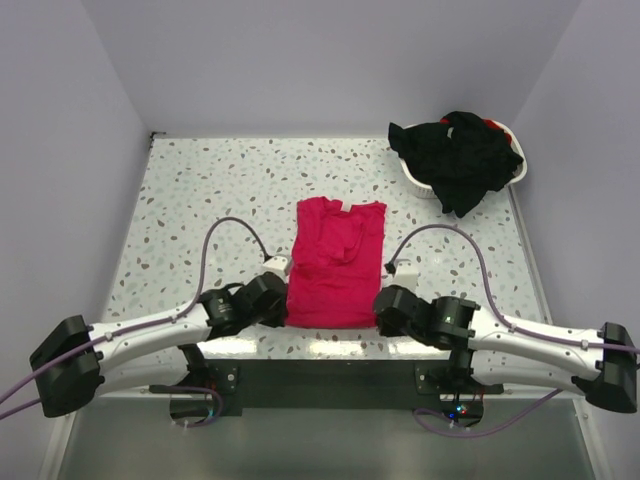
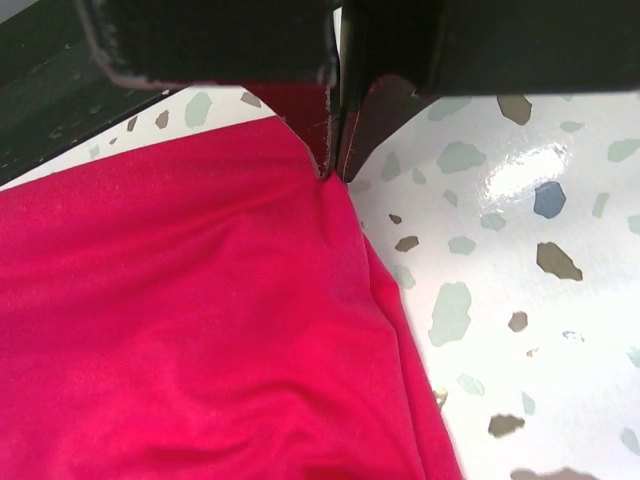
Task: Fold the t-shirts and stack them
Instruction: Fold the tshirt
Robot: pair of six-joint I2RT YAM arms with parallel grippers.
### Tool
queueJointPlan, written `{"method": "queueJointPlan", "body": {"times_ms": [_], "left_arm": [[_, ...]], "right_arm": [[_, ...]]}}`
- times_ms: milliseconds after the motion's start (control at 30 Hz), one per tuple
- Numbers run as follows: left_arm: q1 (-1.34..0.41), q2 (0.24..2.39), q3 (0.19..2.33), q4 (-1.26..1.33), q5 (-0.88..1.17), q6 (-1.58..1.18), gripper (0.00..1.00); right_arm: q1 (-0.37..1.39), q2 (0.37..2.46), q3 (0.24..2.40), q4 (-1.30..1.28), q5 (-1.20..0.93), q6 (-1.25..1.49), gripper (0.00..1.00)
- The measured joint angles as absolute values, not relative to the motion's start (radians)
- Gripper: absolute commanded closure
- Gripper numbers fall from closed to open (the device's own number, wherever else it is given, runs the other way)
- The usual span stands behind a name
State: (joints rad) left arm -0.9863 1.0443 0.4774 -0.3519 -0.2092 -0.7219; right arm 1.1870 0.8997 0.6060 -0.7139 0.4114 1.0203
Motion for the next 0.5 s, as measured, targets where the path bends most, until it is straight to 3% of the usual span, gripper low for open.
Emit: {"method": "queueJointPlan", "body": {"times_ms": [500], "left_arm": [[-0.982, 1.083, 0.625, -0.22, -0.352, -0.614, 1.0]], "right_arm": [[1.174, 0.871, 0.778, -0.794, 0.722, 0.892, 1.0]]}}
